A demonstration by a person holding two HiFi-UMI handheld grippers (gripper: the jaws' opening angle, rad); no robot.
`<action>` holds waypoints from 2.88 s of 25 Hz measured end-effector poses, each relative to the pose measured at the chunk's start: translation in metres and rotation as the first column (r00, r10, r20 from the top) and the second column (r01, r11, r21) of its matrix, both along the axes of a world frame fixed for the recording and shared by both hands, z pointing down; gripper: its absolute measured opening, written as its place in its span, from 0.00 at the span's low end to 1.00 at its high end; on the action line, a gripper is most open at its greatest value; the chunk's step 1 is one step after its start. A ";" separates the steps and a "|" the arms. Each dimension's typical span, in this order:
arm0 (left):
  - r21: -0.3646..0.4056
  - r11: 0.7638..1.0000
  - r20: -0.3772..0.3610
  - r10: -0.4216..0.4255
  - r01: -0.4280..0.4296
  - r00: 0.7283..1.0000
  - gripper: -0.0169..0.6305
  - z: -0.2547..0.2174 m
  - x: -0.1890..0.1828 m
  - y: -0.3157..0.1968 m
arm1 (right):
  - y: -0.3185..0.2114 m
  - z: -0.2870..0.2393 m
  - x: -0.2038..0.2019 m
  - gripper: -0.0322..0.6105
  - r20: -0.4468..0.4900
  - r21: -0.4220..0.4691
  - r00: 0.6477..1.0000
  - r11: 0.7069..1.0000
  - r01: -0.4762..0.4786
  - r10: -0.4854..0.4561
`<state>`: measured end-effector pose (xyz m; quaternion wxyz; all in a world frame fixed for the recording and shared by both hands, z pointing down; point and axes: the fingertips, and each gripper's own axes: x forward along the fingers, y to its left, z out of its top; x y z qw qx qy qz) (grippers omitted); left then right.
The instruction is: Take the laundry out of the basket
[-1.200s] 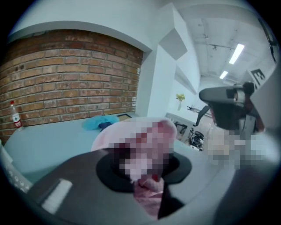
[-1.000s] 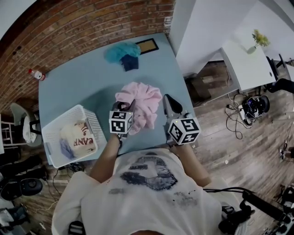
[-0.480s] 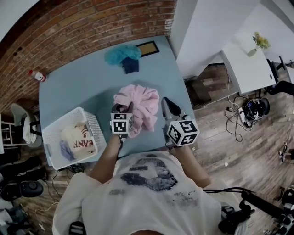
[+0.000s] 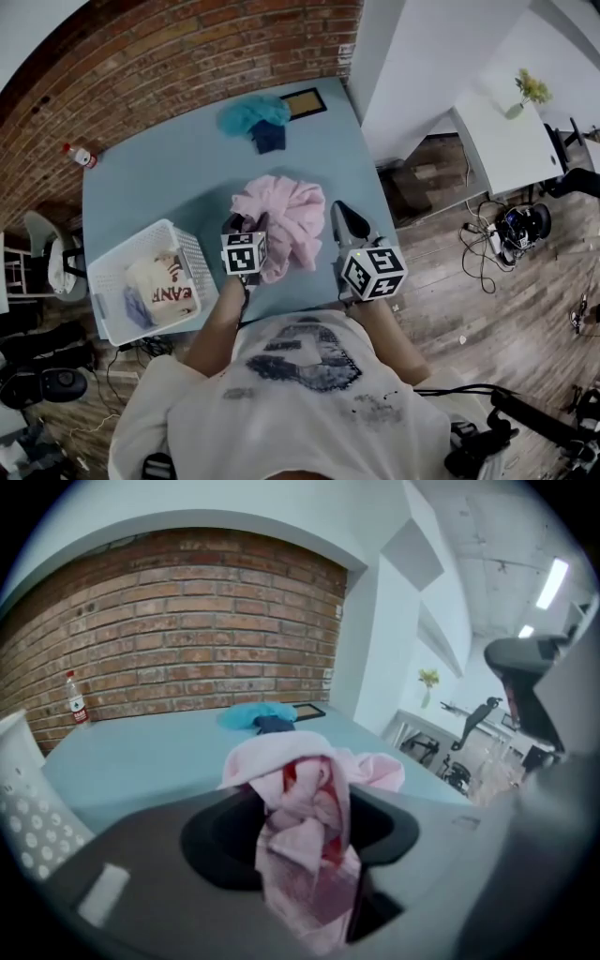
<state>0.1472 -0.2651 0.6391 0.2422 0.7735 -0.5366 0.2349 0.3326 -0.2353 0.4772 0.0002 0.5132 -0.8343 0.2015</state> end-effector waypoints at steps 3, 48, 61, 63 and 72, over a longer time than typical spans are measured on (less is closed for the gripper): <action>0.009 1.000 0.002 -0.019 0.019 1.000 0.36 -0.004 -0.004 0.003 | 0.001 -0.001 -0.001 0.05 0.004 0.005 1.000 1.000 0.006 -0.006; 0.434 0.901 -0.152 0.052 0.020 0.987 0.01 -0.192 0.006 0.032 | 0.006 -0.031 -0.027 0.05 -0.006 0.084 0.997 0.993 0.080 -0.079; 0.433 0.901 -0.153 0.072 0.001 0.986 0.01 -0.193 0.009 0.038 | 0.010 -0.031 -0.031 0.05 -0.006 0.083 0.996 0.992 0.090 -0.089; 0.432 0.902 -0.153 0.067 0.006 0.986 0.01 -0.195 0.007 0.039 | 0.011 -0.032 -0.032 0.05 -0.005 0.082 0.996 0.992 0.094 -0.094; 0.440 0.892 -0.087 -0.068 0.100 0.994 0.01 -0.207 -0.055 0.060 | 0.013 -0.035 -0.086 0.05 0.016 0.079 0.980 0.977 0.199 -0.201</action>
